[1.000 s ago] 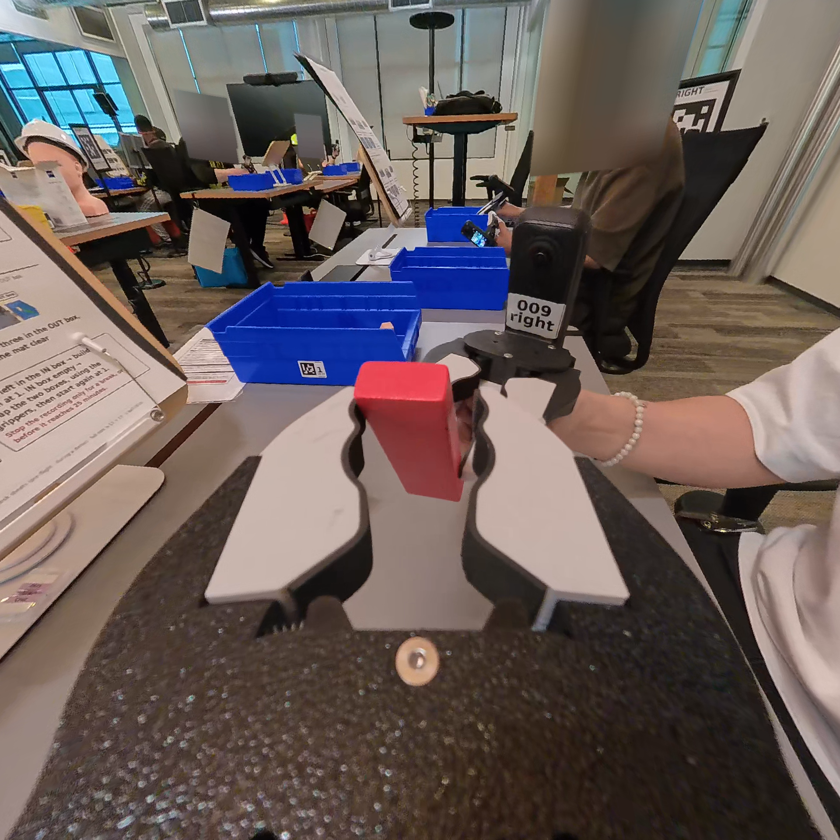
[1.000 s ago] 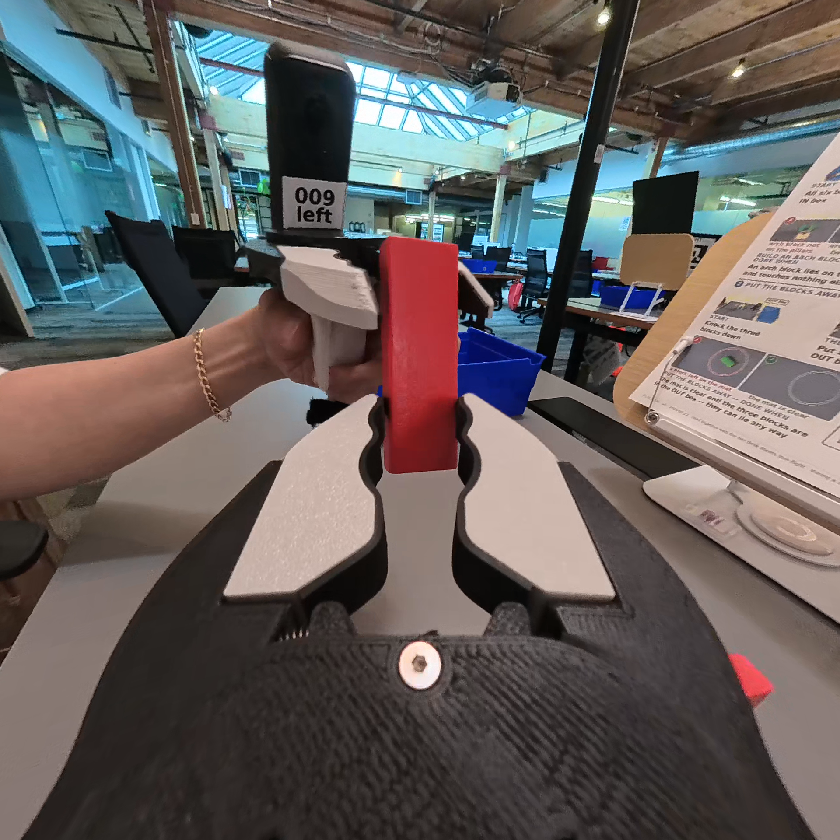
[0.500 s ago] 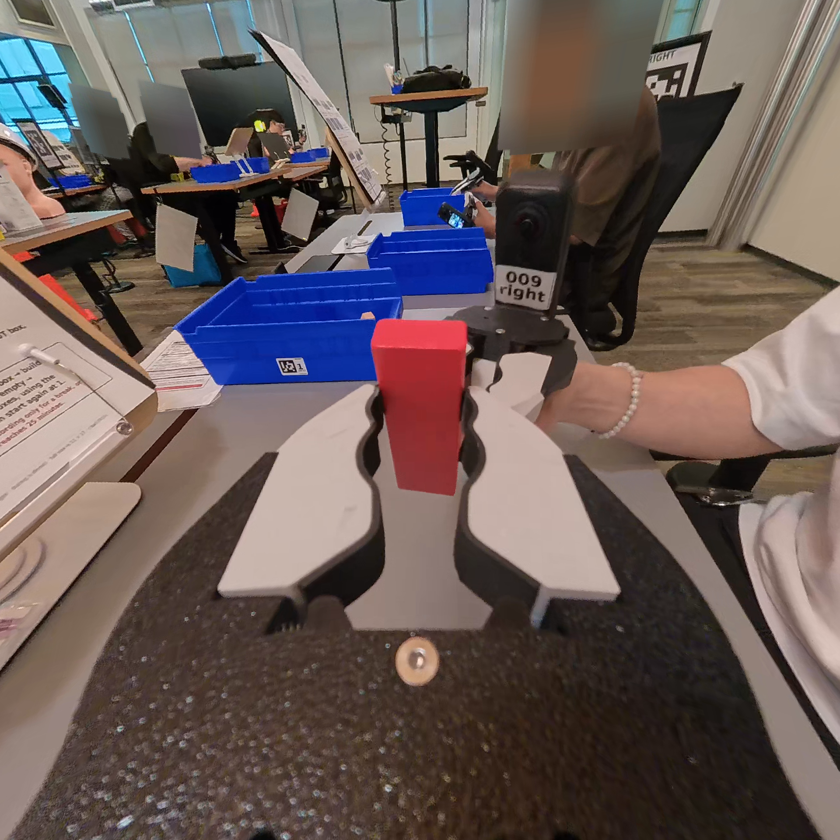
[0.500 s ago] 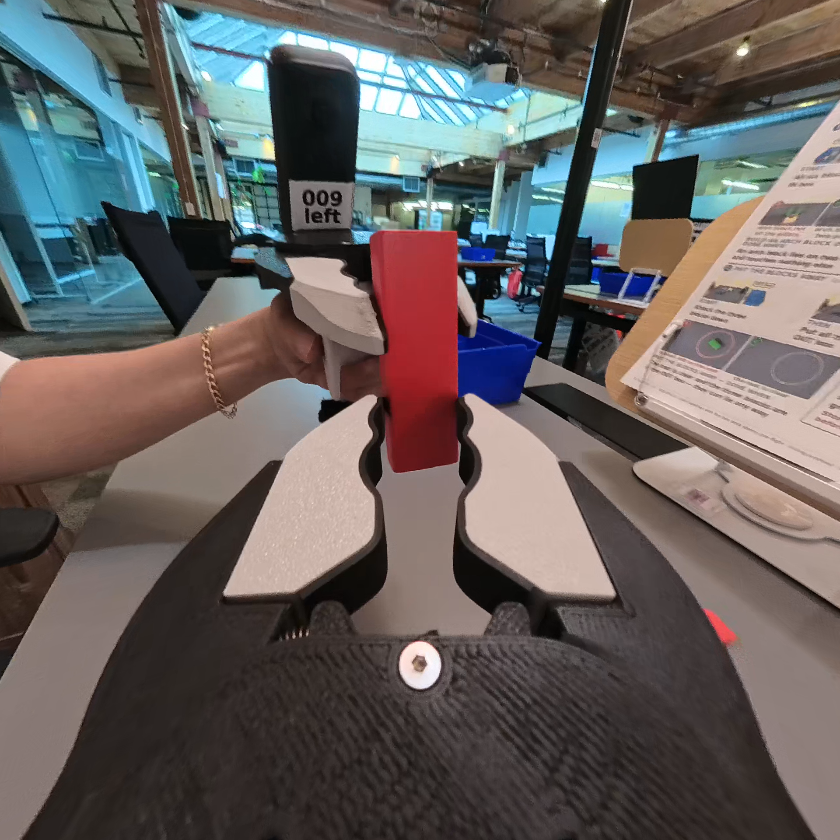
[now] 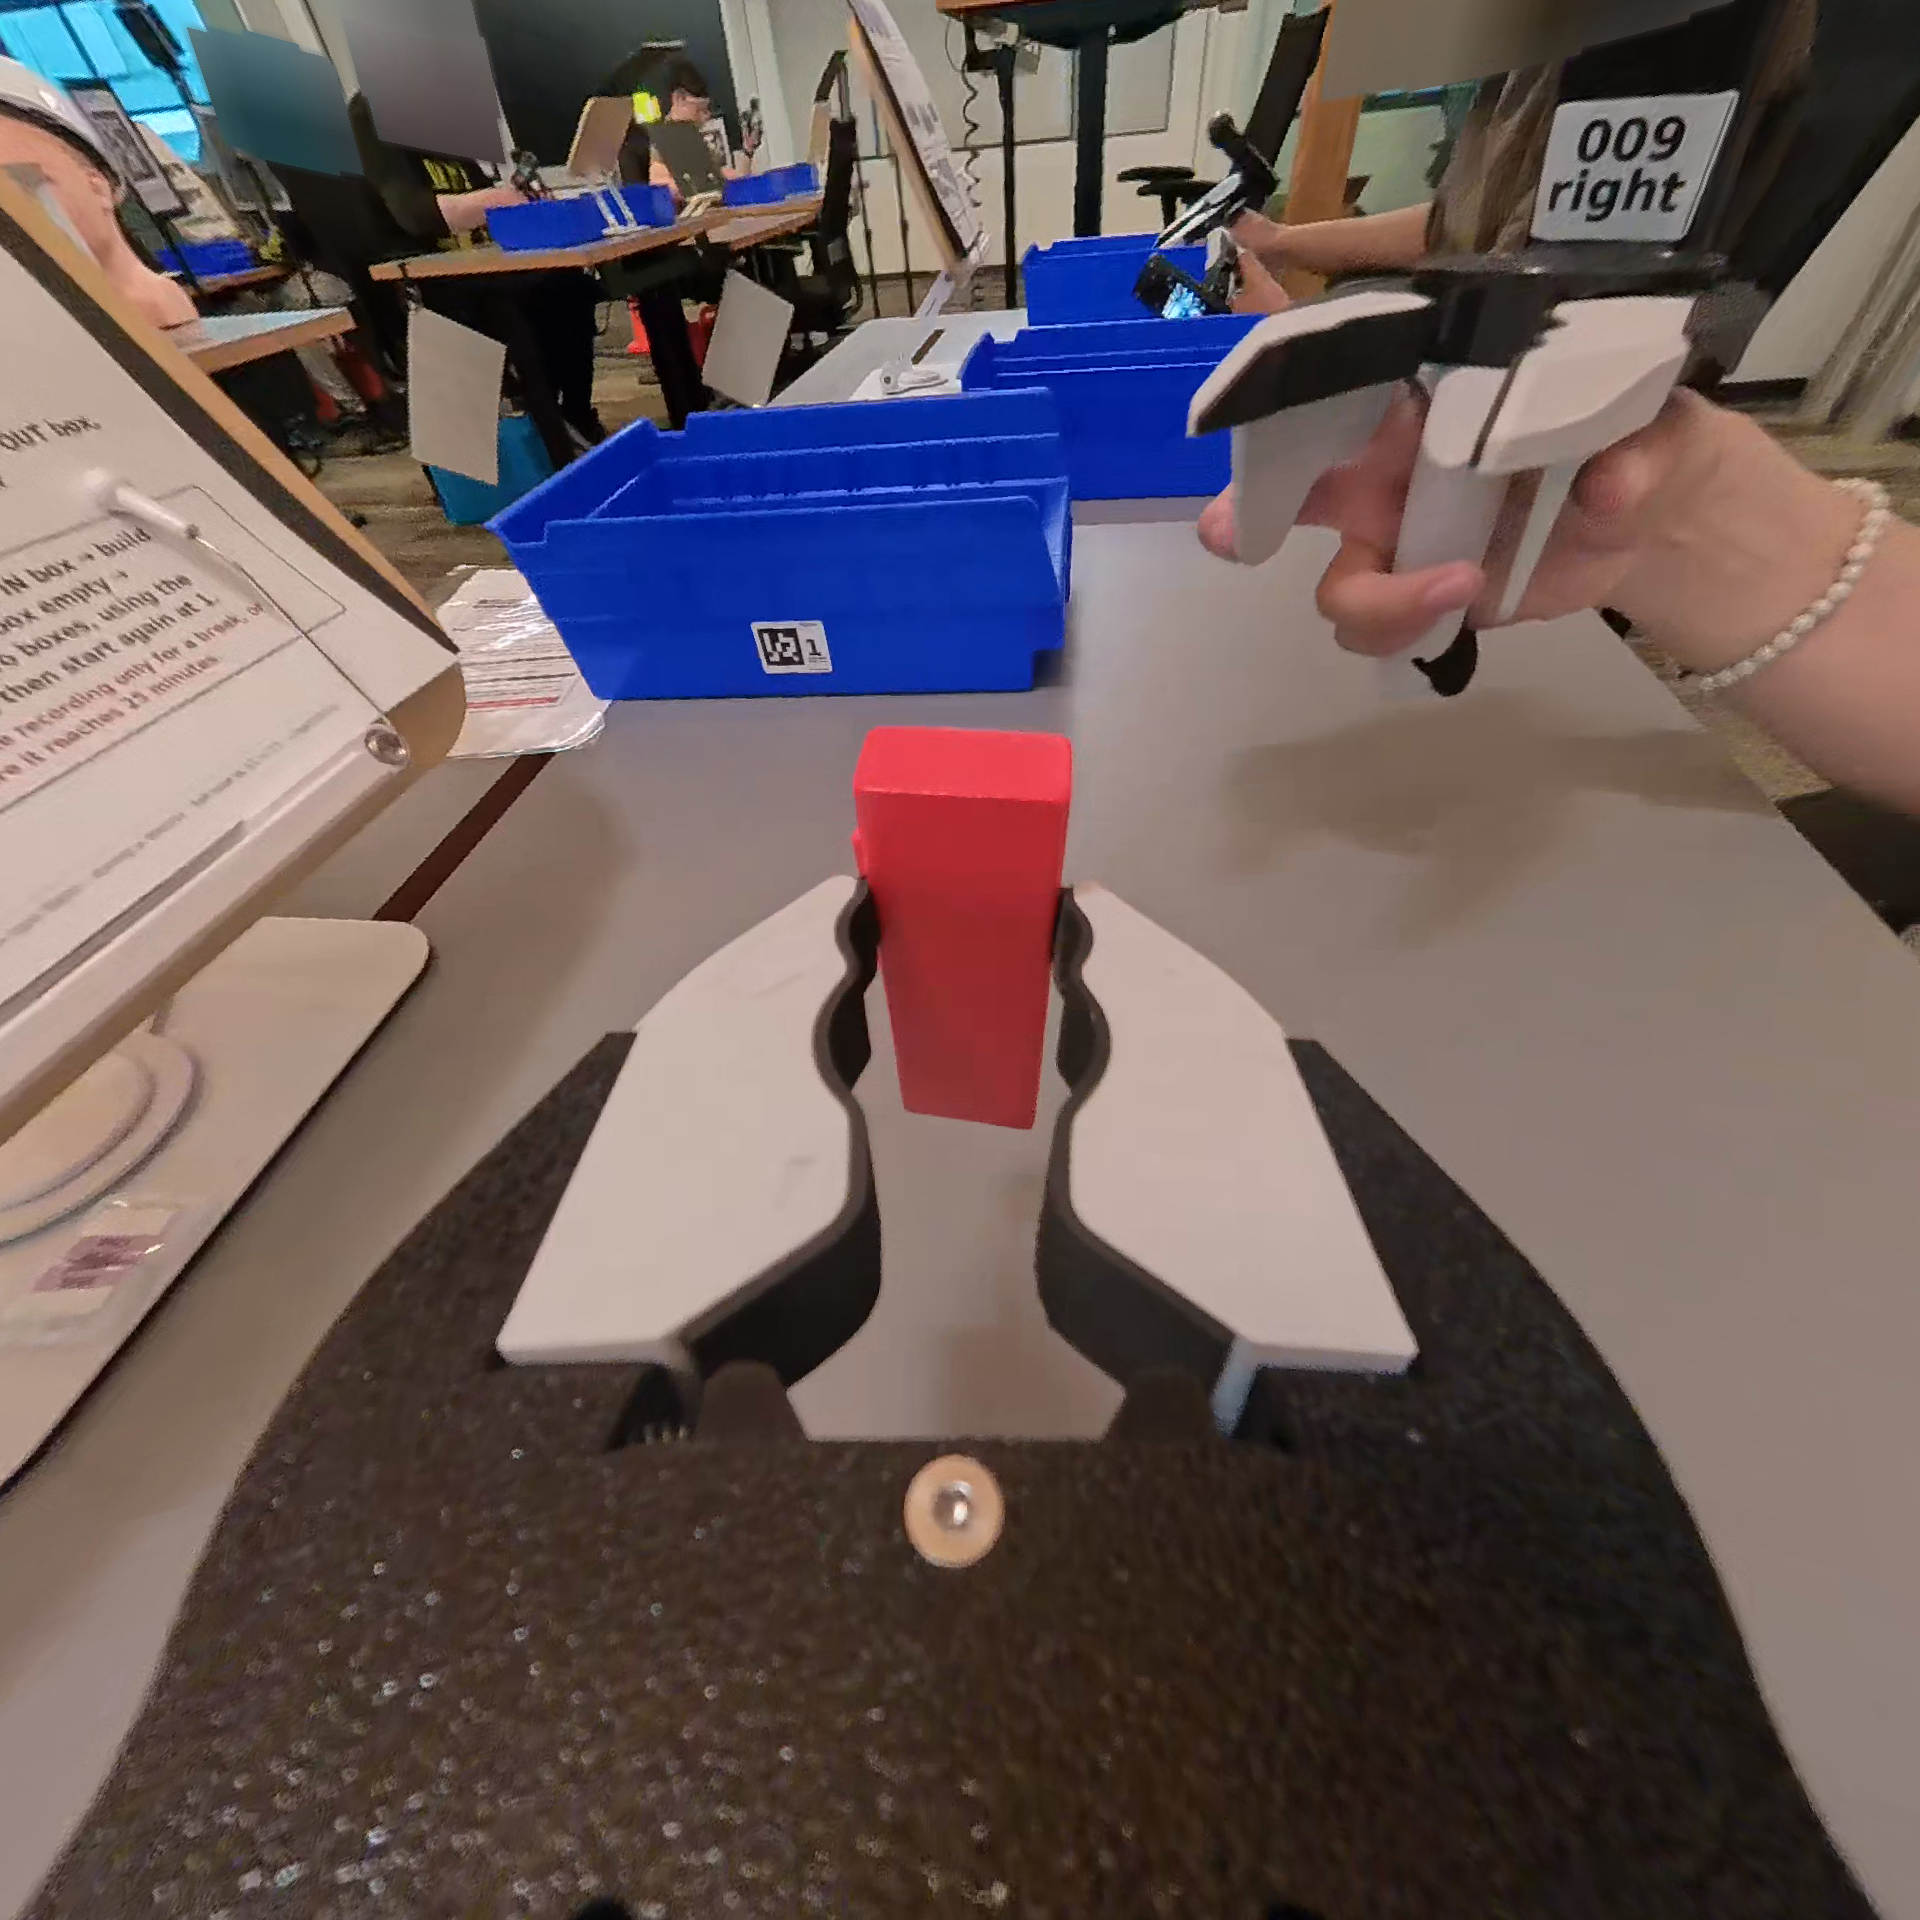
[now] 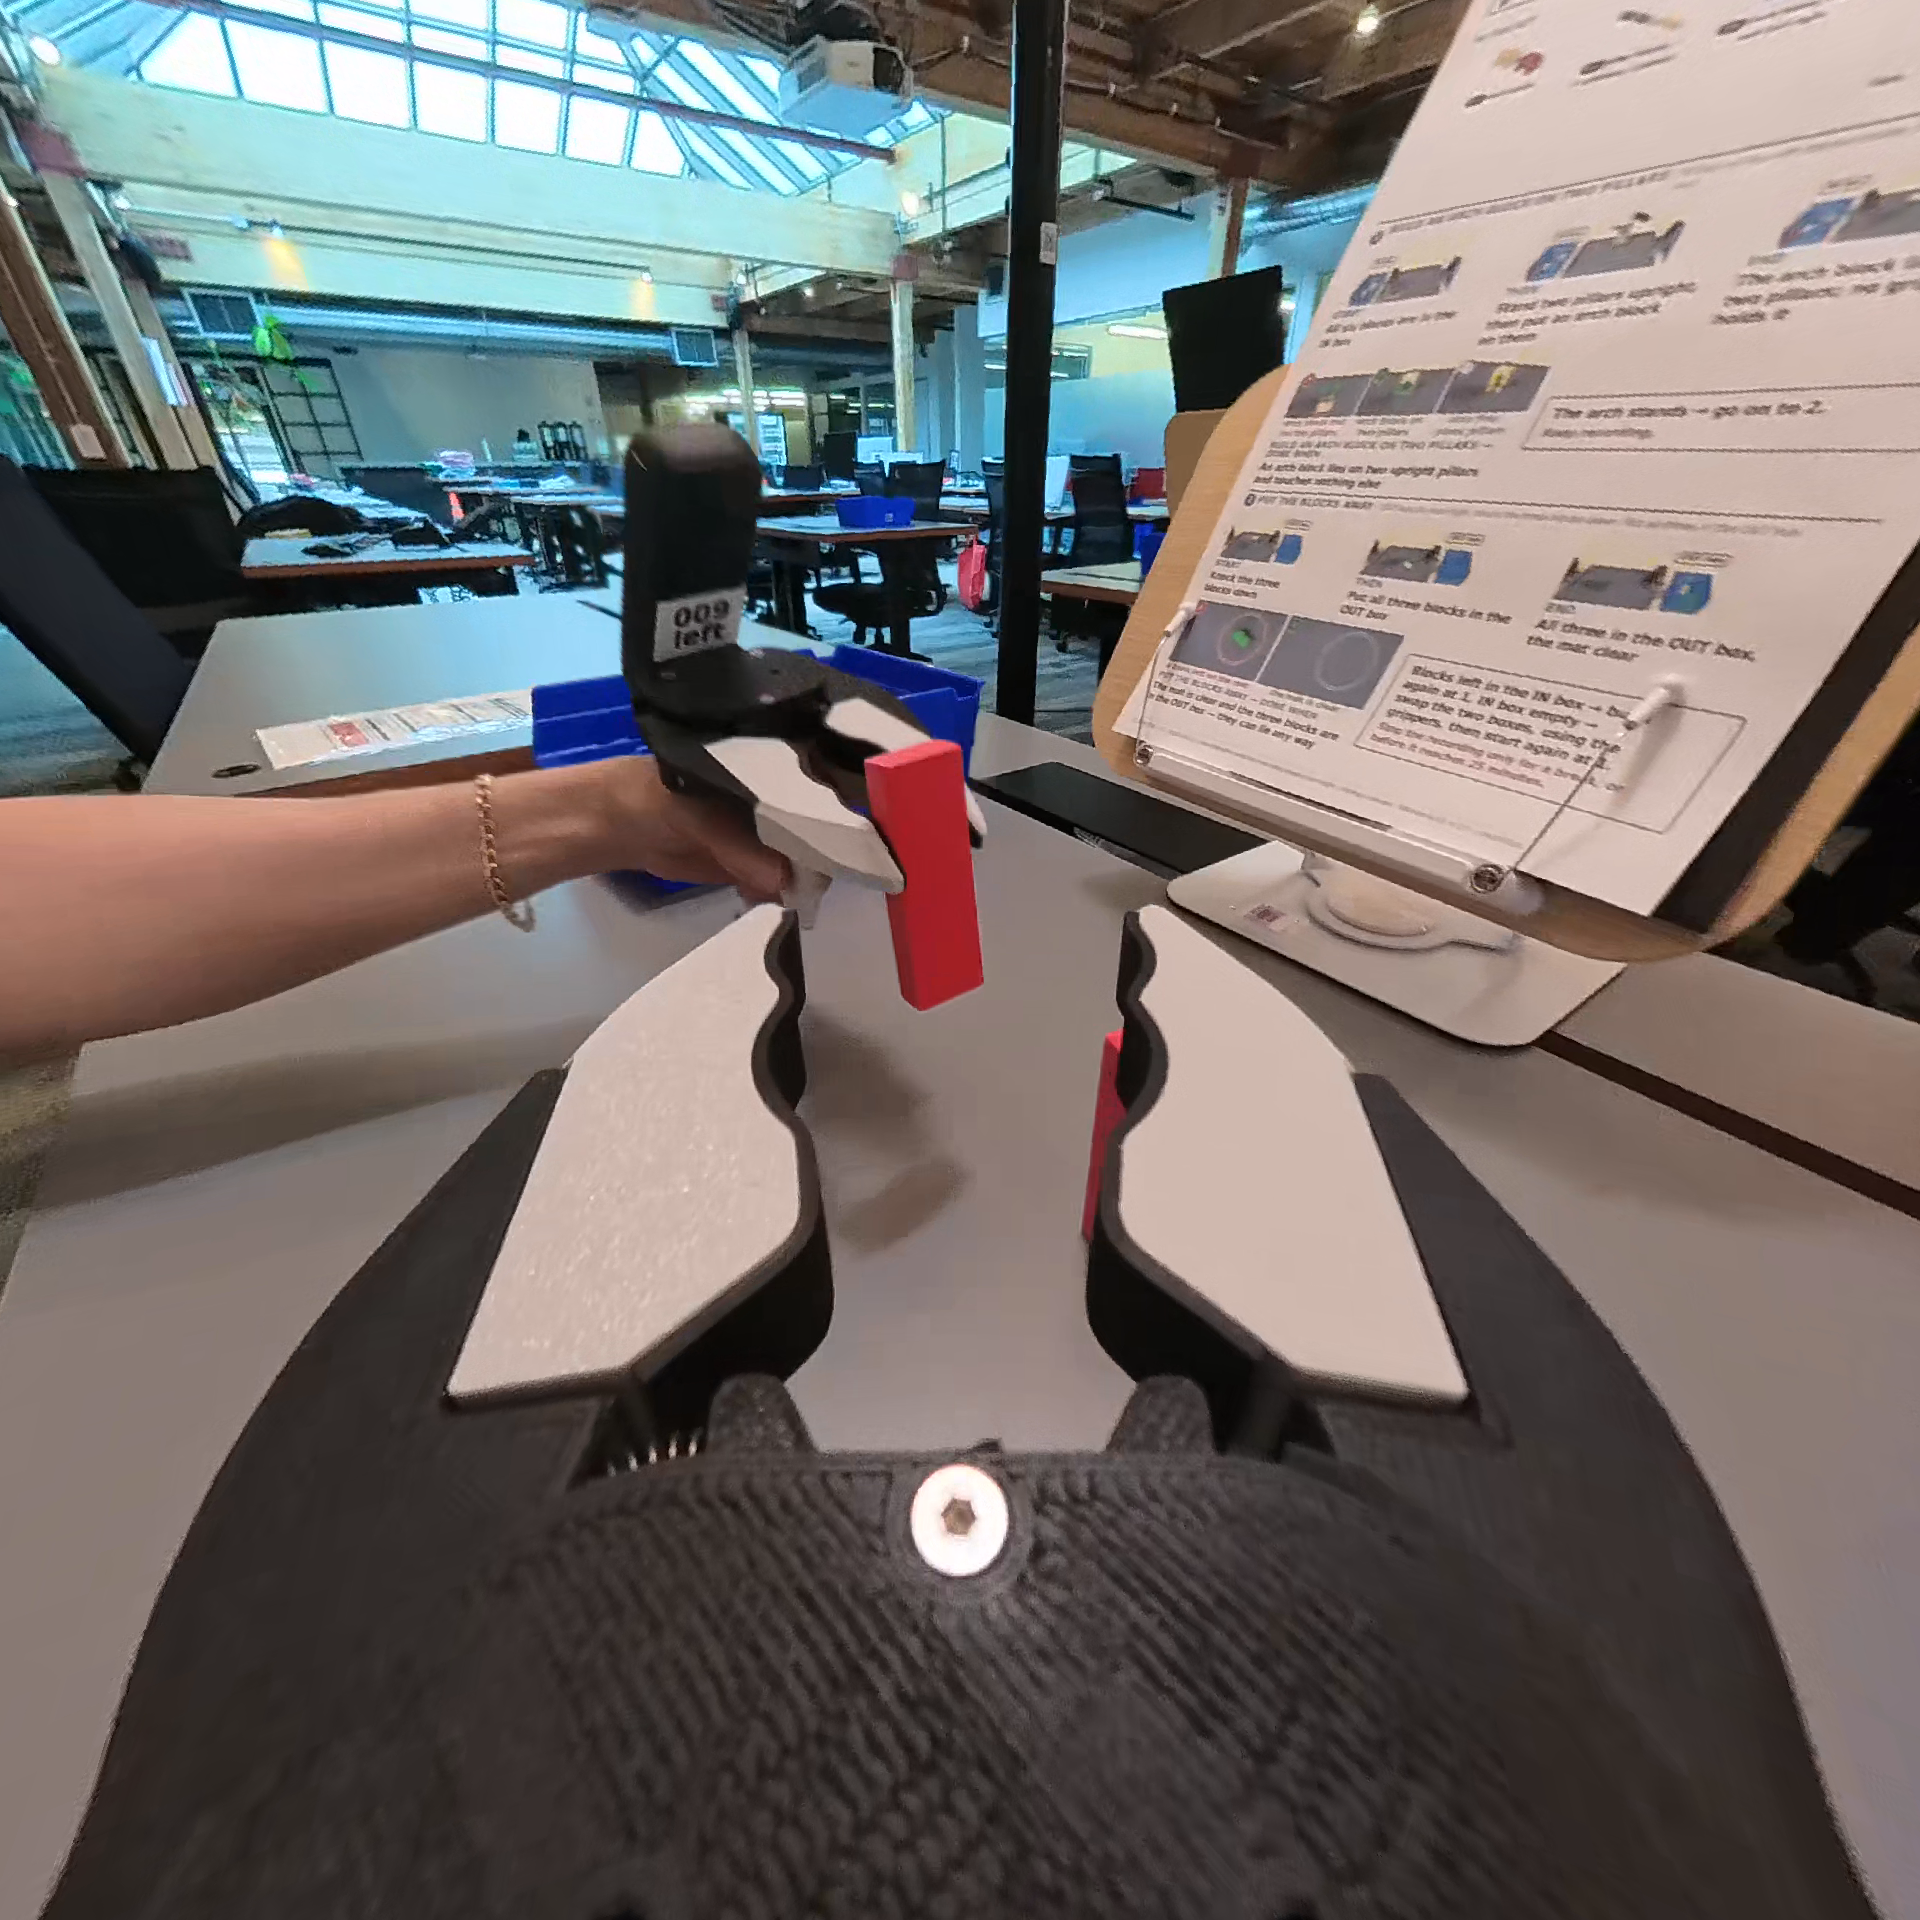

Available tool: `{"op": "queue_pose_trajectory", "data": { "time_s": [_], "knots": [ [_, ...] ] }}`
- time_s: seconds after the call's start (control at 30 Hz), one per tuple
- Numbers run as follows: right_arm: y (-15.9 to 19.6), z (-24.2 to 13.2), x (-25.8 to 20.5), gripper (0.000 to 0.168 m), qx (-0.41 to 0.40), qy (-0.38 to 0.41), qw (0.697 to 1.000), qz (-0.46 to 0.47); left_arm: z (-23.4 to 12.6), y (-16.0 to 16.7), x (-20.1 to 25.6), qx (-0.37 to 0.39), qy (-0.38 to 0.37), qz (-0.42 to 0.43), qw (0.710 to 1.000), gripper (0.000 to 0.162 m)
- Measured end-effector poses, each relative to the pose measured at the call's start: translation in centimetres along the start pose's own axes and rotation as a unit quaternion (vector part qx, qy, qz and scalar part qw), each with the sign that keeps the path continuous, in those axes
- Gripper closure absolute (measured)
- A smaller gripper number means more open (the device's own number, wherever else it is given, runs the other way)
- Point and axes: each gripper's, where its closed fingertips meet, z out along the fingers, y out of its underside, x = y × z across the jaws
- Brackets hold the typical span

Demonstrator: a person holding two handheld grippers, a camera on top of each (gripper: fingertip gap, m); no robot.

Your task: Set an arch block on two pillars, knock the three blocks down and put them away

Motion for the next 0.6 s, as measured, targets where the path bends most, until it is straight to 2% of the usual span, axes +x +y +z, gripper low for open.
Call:
{"op": "queue_pose_trajectory", "data": {
  "time_s": [0.33,0.6],
  "knots": [
    [2.0,-0.5,0.8,0.104,-0.033,-0.005,0.999,-0.009,3.0,4.5,-2.6,-0.055,0.027,-0.015,0.998,0.129],
    [1.8,-1.0,1.5,0.103,-0.022,0.002,1.0,-0.003,4.5,6.0,-2.8,-0.08,0.052,-0.024,0.995,0.129]
  ]
}}
